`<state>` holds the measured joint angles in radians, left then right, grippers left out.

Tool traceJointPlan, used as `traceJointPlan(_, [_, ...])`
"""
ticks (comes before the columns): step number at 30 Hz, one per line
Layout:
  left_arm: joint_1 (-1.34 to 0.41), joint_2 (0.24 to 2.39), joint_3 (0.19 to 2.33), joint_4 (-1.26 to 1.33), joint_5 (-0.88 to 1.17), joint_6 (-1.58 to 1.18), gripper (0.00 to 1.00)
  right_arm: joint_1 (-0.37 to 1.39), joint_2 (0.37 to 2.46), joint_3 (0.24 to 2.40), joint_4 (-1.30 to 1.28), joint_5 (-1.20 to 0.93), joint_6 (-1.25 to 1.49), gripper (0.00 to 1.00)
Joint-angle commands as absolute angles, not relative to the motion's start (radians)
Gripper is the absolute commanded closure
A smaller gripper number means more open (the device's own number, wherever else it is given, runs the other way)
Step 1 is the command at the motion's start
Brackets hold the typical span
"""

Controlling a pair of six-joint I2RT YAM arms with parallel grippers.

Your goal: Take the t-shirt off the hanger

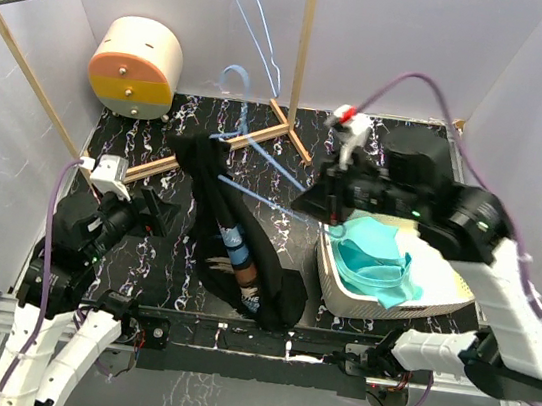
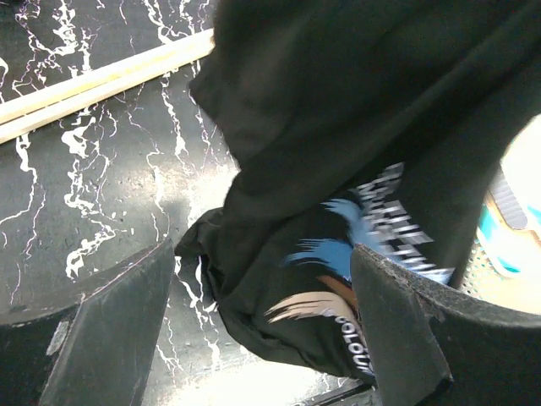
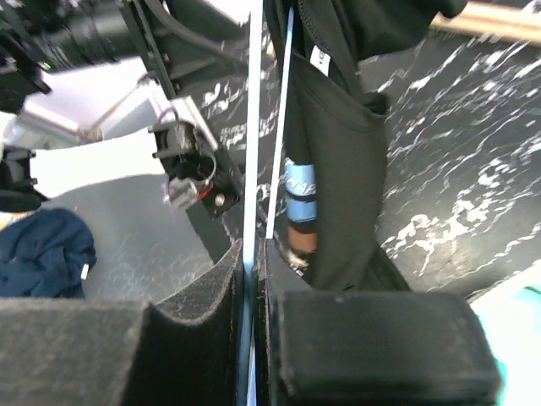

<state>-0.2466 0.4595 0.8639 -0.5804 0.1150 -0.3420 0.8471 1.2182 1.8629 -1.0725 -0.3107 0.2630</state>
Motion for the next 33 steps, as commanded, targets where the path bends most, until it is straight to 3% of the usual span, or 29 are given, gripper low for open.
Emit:
traceJointPlan(1, [-0.250,0.433,0.829,-0.541,0.111,-0.363,0.17,0.893,1.393,1.791,-1.119,-0.373,0.227,0.92])
traceJointPlan(6, [-0.251,0.403,0.771,-0.509,0.110,-0.390,0.17,0.913,1.327,1.715,-1.170,-0.238,0.231,0.92])
traceJointPlan(21, [-0.250,0.387,0.725,-0.479,0.099,-0.400,0.18,0.914,1.223,1.876,-1.292,-0.099,0.279,0.92])
traceJointPlan(29, [-0.251,0.439,0.714,-0.371,0.376,-0.379,0.17,0.913,1.253,1.805,-1.213,-0.200,0.270,0.92])
traceJointPlan(33, [-0.251,0.526,0.721,-0.311,0.446,-0.394,0.22,0.914,1.265,1.820,-1.192,-0.231,0.266,0.92])
